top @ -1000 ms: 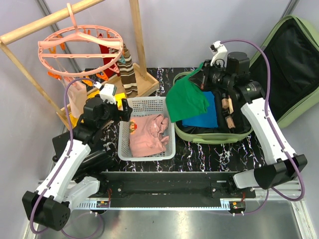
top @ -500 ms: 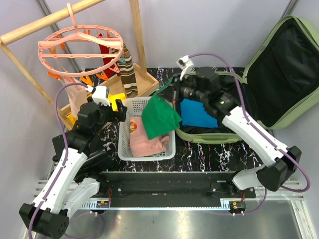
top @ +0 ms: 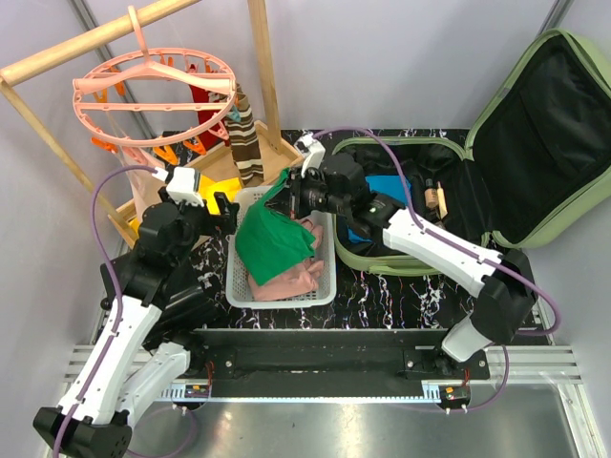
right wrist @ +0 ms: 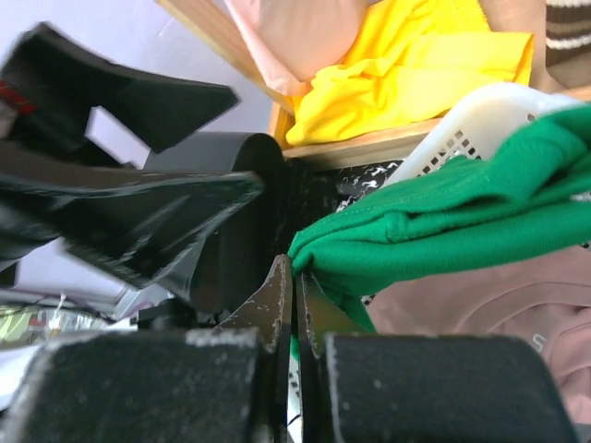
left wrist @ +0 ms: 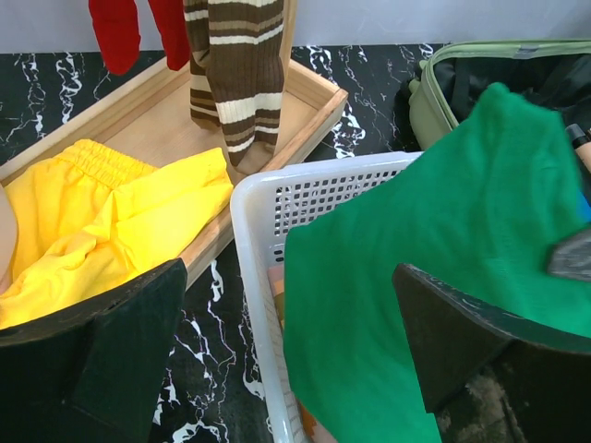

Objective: Open, take out, and arrange the luggage
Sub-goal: Place the object in the container

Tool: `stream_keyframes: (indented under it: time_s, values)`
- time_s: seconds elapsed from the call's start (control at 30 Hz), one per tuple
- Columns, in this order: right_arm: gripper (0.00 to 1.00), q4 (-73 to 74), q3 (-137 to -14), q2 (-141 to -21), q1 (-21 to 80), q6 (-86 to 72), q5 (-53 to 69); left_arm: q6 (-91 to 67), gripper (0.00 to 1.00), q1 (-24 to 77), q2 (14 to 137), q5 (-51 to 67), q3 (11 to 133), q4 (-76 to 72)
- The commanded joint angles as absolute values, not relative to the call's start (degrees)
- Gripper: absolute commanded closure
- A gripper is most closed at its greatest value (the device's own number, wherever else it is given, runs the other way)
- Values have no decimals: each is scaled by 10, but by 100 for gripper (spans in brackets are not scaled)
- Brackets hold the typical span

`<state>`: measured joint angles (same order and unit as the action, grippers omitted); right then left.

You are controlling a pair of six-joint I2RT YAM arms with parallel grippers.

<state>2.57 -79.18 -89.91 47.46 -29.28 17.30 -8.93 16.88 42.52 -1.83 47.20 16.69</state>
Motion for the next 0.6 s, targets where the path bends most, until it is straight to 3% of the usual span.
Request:
stream_keyframes:
  time_s: [0.0, 0.57]
  values:
    - [100, -75, -767, -907, 481, -331, 147, -88, 1, 170, 413, -33, 468, 148]
    - [100, -139, -729, -907, 519, -417, 106, -90, 1, 170, 411, -29, 467, 149]
